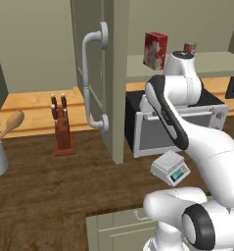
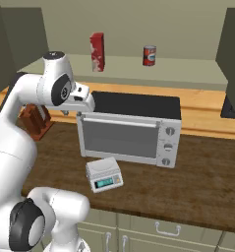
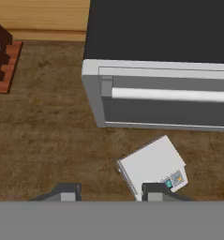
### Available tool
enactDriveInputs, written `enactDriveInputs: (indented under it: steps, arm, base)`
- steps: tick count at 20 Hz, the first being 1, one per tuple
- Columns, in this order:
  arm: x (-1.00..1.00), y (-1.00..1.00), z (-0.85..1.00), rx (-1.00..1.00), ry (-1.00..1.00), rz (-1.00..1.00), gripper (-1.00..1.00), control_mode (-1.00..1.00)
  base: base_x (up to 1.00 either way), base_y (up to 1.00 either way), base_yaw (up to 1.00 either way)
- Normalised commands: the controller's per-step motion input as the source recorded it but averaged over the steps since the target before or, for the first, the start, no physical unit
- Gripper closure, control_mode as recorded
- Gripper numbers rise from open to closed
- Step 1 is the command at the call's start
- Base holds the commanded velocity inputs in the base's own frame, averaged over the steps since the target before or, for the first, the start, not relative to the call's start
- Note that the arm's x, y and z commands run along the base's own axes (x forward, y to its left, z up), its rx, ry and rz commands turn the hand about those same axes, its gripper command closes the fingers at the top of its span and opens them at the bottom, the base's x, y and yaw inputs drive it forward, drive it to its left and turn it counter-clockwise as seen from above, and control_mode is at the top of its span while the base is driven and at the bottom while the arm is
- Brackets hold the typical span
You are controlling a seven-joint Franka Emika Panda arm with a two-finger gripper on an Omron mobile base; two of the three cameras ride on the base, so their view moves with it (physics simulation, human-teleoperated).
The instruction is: Pick the cereal and place it on the digital scale for weighing, and close the cabinet.
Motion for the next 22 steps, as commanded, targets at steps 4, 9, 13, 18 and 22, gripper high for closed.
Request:
enactDriveInputs:
  steps: [4,9,13,18,22]
  arm:
    - [-0.26,0.00,0.00,0.00,-0.04,0.00,-1.00,-1.00]
    - [-0.71,0.00,0.00,0.00,-0.22,0.00,-1.00,-1.00]
    - [-0.50,0.00,0.30,0.00,-0.31,0.00,-1.00,-1.00]
    - [-0.31,-0.03,0.59,0.00,-0.27,0.00,-1.00,-1.00]
    - [-0.29,-0.02,0.70,0.00,-0.22,0.00,-1.00,-1.00]
  base:
    - [0.00,0.00,0.00]
    - [0.00,0.00,0.00]
    - [0.00,0.00,0.00]
    - [0.00,0.00,0.00]
    - [0.00,0.00,0.00]
